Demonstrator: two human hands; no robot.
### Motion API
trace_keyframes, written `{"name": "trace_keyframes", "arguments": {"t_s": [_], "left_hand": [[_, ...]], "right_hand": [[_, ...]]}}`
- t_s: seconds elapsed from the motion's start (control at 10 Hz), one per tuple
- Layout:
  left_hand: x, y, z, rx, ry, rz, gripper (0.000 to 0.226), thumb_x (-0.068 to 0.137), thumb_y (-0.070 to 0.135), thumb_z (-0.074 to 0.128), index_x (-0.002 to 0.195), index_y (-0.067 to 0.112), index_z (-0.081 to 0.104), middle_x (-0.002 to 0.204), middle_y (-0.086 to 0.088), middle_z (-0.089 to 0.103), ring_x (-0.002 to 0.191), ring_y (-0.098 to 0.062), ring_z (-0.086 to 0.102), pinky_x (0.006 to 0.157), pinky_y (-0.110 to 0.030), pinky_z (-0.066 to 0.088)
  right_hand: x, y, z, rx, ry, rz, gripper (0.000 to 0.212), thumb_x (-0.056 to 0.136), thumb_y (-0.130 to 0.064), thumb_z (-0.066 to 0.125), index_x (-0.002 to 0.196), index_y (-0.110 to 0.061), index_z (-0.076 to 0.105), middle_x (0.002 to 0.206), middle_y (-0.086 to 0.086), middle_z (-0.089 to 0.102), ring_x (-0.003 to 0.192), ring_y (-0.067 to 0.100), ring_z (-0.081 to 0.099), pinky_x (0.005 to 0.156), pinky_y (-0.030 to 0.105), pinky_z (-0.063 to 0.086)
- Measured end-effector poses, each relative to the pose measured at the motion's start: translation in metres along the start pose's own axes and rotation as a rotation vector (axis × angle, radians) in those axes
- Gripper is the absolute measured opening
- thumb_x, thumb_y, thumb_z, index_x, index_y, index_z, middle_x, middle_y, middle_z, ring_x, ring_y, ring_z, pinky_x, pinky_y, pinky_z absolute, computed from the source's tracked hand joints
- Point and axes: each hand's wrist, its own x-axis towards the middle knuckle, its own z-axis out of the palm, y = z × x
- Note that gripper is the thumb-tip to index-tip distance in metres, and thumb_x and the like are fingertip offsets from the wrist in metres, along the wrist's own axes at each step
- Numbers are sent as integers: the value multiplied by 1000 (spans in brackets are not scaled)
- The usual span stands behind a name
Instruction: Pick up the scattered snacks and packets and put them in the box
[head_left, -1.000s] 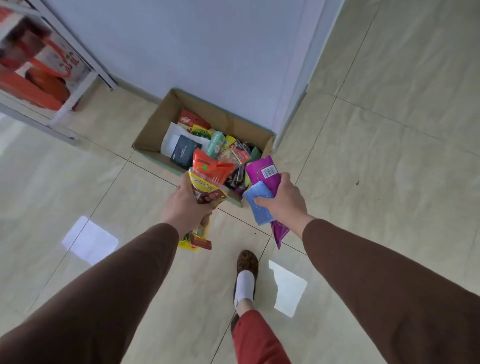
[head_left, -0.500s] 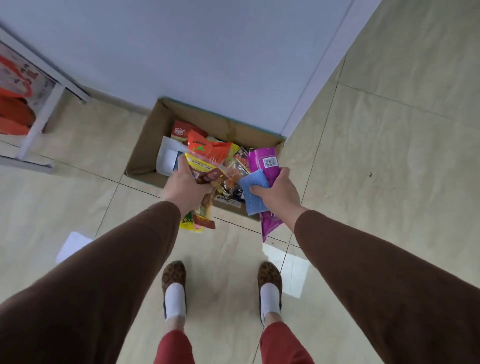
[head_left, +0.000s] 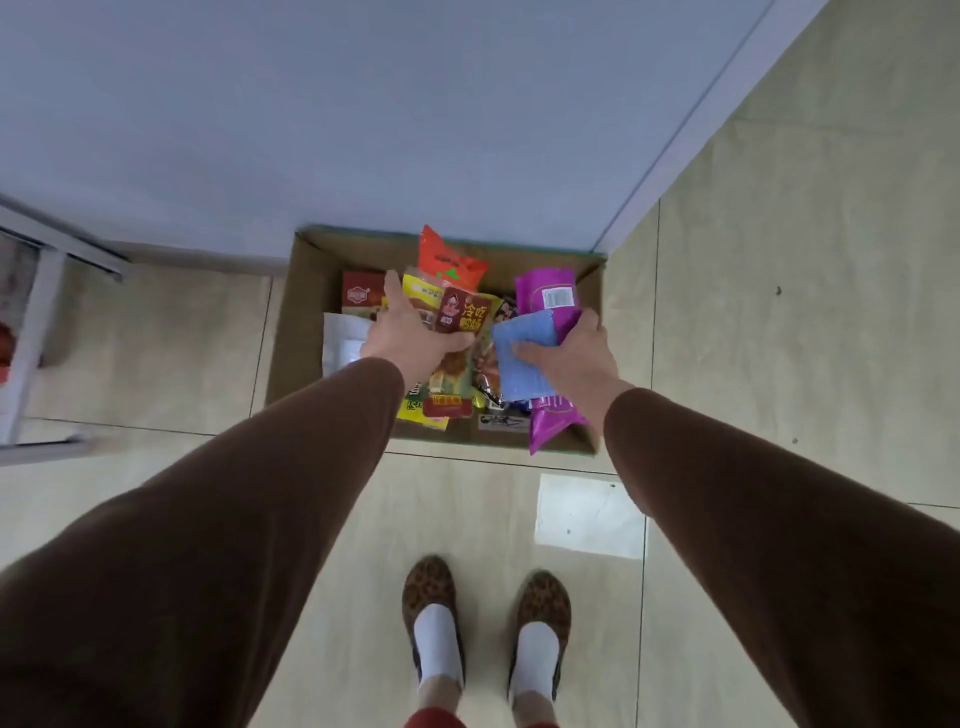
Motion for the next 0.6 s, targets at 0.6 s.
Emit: {"name": "trace_keyframes", "arguments": {"t_s": [0.6], "left_hand": [[-102, 9, -80, 321, -96, 394, 58, 85, 31, 73, 137, 18, 51, 138, -5, 54, 121, -25, 53, 95, -37, 45]], "right_hand": [[-100, -13, -71, -326, -34, -372, 51, 88, -25, 65, 137, -17, 51, 132, 6, 58, 120, 27, 52, 95, 37, 47]]}}
